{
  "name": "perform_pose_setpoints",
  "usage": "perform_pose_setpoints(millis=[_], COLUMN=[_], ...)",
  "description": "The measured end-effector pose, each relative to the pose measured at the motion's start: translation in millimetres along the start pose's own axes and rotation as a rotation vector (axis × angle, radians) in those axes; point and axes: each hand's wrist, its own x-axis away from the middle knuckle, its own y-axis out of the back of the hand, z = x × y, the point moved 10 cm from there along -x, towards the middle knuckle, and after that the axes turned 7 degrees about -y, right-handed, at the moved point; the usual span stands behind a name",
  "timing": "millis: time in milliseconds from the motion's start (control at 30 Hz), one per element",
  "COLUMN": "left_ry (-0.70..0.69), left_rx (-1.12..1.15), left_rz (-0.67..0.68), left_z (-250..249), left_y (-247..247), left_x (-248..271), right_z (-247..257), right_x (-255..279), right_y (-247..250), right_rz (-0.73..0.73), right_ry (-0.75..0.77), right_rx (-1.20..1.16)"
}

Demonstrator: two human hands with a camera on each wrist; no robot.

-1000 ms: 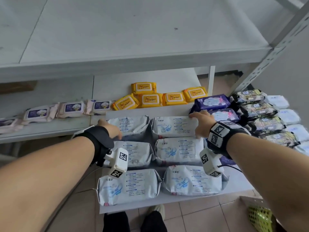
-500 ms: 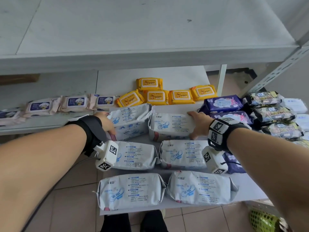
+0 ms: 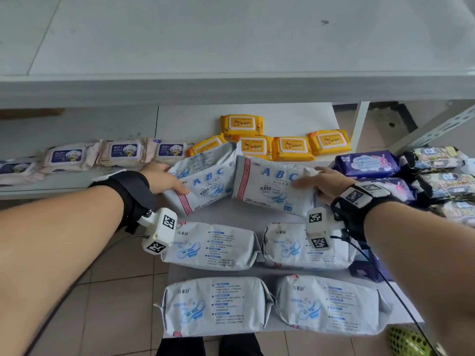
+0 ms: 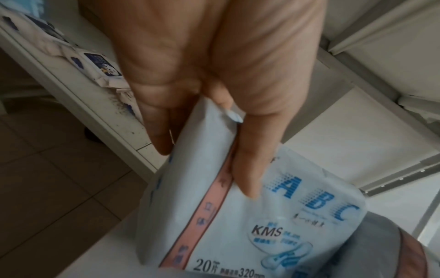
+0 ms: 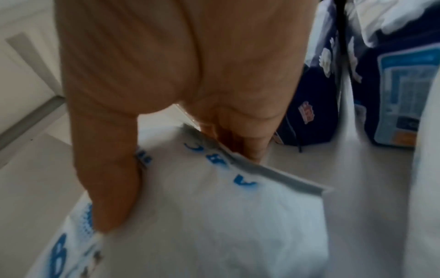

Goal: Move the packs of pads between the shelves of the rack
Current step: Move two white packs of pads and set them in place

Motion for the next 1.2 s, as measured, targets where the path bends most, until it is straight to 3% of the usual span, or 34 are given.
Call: perform_pose_setpoints(millis=[200, 400, 600, 700, 1200], left_ry=[-0.045, 0.002, 0.027, 0.016, -0.02], left_rx=[-0.009, 0.209, 0.454, 0.522, 0.783], left_rz=[0.019, -0.077, -0.103, -0.1, -0.238], left_z=[-3, 12, 17, 17, 48], left_y=[-1, 16, 36, 47, 118], left_x=[-3, -1, 15, 27, 152], right_z=[-5, 22, 52, 67, 124], right_x=[-9, 12, 37, 62, 198], right_y=[-7, -22, -49, -69, -155], right_rz=[0.052, 0.072, 0.251, 0.424, 0.682], right_ry=[0.002, 0.074, 0.175, 0.227, 0.405], right_rx=[0.065, -0.127, -0.385, -0.482, -0.467])
